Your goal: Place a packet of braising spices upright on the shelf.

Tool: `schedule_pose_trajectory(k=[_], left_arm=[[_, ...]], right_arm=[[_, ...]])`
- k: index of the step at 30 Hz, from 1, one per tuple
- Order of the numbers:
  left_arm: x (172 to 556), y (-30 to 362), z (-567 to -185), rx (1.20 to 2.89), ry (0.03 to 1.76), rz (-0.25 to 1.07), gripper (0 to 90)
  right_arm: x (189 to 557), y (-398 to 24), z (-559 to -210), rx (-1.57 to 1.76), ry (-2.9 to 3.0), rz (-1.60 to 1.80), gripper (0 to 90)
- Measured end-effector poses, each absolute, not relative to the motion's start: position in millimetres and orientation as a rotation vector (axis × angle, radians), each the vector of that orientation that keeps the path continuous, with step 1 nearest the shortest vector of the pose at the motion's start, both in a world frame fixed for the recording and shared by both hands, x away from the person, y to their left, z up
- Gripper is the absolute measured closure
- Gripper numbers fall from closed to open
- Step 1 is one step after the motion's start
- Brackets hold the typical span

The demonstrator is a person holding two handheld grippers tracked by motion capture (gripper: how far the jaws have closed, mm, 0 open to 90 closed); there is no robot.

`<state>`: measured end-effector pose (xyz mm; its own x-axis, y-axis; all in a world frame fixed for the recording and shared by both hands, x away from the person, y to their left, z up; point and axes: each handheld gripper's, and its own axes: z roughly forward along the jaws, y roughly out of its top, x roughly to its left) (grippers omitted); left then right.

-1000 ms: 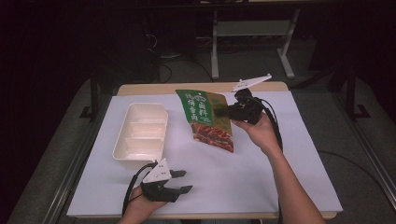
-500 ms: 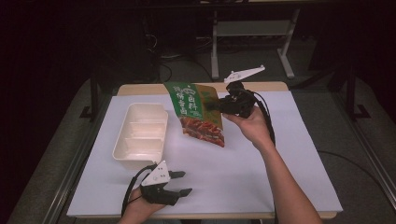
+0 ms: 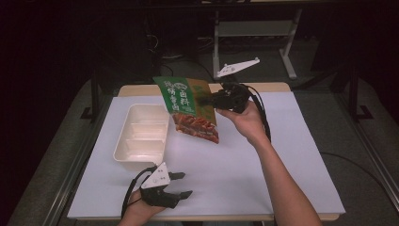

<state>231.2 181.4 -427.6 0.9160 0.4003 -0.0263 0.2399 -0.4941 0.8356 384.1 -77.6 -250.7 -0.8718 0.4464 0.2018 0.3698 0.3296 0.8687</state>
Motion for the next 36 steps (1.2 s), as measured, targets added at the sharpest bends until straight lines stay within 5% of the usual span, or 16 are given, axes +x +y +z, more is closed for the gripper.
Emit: schedule_pose_trajectory(k=[36], left_arm=[[230.1,186.1,-430.3,2.124,0.450,0.238,33.7]], right_arm=[[407.0,12.0,-243.9,0.613,2.541,1.679,89.9]])
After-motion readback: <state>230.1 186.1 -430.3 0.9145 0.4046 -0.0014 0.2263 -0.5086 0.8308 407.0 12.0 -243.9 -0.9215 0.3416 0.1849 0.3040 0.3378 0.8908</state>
